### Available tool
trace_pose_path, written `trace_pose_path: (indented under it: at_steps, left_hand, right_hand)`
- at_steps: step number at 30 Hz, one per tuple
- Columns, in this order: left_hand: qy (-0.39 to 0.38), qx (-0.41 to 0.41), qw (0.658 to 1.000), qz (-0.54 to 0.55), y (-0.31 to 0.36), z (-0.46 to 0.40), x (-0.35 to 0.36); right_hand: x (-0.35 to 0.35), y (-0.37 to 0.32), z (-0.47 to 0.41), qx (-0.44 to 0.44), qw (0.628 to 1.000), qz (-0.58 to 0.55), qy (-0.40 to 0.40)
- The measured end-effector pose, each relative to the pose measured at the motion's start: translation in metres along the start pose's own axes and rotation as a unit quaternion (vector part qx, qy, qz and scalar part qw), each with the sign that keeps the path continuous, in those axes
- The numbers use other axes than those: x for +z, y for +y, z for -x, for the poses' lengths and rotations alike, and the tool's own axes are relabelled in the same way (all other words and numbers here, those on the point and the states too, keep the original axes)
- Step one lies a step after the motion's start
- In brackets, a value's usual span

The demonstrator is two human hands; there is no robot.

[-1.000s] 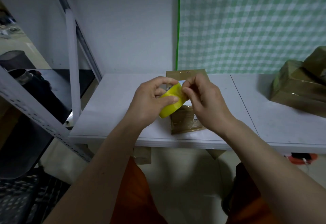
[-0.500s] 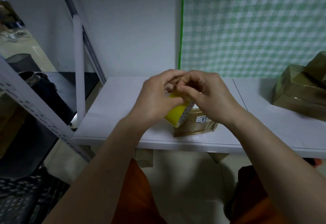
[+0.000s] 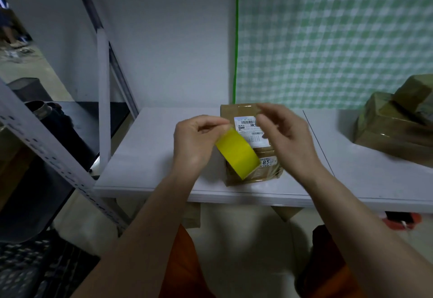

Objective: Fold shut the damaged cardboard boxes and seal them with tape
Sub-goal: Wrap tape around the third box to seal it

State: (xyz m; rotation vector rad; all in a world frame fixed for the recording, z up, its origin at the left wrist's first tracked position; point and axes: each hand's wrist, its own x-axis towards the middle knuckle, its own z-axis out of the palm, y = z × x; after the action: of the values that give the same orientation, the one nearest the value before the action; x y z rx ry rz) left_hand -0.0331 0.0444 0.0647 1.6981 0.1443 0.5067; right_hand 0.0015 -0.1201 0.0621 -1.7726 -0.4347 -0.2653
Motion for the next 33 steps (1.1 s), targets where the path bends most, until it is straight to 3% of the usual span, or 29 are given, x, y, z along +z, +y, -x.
trace_pose_path:
  at_steps: [4,8,12,16,19,22,28,30,33]
  left_hand:
    - [0.071,-0.01,0.996,0.047,-0.006,-0.002,0.004]
    - [0.122,-0.038,0.985,0.119,-0.004,-0.007,0.006]
    - [0.132,-0.087,0.964,0.212,0.003,-0.003,0.017]
    - [0.119,-0.136,0.953,0.245,0.003,0.001,0.029]
    - [0.122,-0.152,0.946,0.258,0.002,0.004,0.035]
    - [0.183,-0.143,0.95,0.211,-0.007,0.005,0.041]
    - [0.289,-0.177,0.907,0.248,-0.026,0.006,0.05]
    - [0.302,-0.196,0.898,0.254,-0.033,0.009,0.053]
    - [0.314,-0.237,0.881,0.261,-0.043,0.01,0.057]
  right_hand:
    - [0.008,0.013,0.017,0.069,0.993,-0.012,-0.09]
    - [0.011,0.02,0.028,0.08,0.991,-0.012,-0.111]
    - [0.02,0.02,0.027,0.085,0.992,-0.091,0.009]
    - [0.027,0.019,0.017,0.114,0.967,-0.17,0.149]
    - [0.023,0.025,0.011,0.1,0.975,-0.146,0.134]
    - [0.018,0.028,0.007,0.088,0.992,-0.026,0.092]
    - [-0.011,0.038,0.001,0.062,0.979,0.173,0.086]
    - [-0.014,0.042,0.001,0.061,0.979,0.164,0.104]
    - [-0.01,0.051,-0.003,0.132,0.98,0.047,0.141]
